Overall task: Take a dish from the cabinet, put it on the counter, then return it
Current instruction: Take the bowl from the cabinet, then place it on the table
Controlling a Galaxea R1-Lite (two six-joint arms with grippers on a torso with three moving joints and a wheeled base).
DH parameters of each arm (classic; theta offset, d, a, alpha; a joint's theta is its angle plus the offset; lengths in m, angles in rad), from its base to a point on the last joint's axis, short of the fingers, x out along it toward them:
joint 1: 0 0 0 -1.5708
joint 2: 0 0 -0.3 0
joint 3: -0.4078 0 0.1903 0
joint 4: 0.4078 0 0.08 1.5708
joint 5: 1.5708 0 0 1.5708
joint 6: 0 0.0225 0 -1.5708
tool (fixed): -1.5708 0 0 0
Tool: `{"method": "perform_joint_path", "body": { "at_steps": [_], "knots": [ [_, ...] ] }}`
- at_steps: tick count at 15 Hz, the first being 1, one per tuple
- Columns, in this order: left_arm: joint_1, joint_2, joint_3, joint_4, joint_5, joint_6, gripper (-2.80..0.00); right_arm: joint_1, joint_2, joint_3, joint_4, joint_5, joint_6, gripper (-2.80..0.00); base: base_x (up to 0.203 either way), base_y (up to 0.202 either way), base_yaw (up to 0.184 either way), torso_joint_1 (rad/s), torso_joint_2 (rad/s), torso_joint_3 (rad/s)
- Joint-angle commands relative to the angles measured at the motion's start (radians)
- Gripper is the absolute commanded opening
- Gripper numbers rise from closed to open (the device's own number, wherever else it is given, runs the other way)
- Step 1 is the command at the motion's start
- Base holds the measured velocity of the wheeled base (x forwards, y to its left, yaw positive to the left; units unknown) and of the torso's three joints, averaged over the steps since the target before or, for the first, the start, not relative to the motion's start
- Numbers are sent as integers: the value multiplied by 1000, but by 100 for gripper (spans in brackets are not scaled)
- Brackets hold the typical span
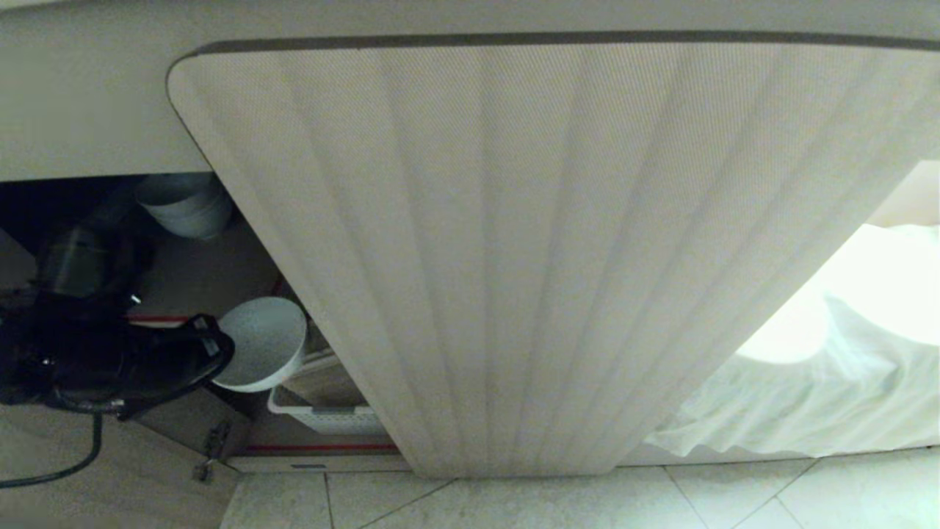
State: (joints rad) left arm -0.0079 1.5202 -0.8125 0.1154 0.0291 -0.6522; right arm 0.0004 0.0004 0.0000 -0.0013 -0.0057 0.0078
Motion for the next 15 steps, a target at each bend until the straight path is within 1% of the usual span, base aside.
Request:
{"method": "perform_joint_path", "body": {
  "at_steps": [1,2,5,10,12,13,15],
  "knots": [
    [-48,-89,69,1,4,-23,-280,0,0,0,0,0,0,-280,0,0,0,0,0,0],
    [-61,-113,90,2,5,-34,-280,1,0,0,0,0,0,-280,0,0,0,0,0,0],
    [-94,-191,169,3,2,-39,-280,1,0,0,0,0,0,-280,0,0,0,0,0,0],
    [-117,-278,247,19,3,-37,-280,1,0,0,0,0,0,-280,0,0,0,0,0,0],
    [-120,-318,274,52,4,-34,-280,1,0,0,0,0,0,-280,0,0,0,0,0,0],
    [-127,-334,284,85,5,-26,-280,0,0,0,0,0,0,-280,0,0,0,0,0,0],
    [-131,-370,301,114,4,-2,-280,1,0,0,0,0,0,-280,0,0,0,0,0,0]
  ]
}}
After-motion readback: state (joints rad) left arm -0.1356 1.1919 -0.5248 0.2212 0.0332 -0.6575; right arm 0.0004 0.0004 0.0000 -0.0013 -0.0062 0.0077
